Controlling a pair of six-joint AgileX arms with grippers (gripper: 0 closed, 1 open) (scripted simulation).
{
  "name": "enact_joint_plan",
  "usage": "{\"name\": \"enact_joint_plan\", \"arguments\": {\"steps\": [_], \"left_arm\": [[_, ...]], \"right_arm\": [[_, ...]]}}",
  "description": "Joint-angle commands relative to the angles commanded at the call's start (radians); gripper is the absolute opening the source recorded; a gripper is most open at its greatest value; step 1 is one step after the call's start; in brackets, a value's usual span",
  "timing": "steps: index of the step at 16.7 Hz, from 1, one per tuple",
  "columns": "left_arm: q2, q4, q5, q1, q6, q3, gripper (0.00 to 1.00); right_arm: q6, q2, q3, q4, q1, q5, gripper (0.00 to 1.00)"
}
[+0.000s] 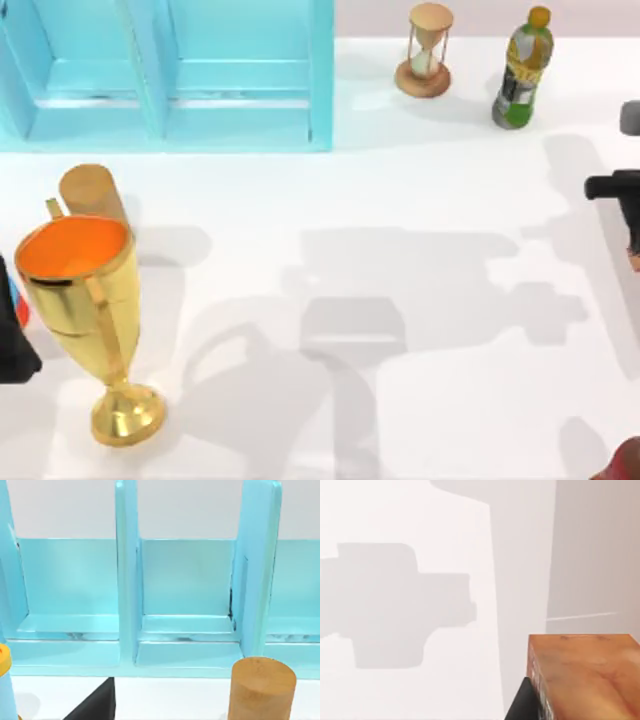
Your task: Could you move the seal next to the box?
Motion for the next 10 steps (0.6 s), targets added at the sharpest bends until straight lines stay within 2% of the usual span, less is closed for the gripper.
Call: {"name": "enact_joint_plan", "arguments": {"steps": [6, 10], "left_arm": [[0.000, 0.000, 0.000, 0.000, 0.000, 0.000, 1.00], [0.000, 0.000, 0.000, 0.000, 0.000, 0.000, 1.00]], "right_arm": [[0.000, 0.000, 0.000, 0.000, 0.000, 0.000, 0.98], [0.000, 0.000, 0.000, 0.000, 0.000, 0.000, 1.00]]}}
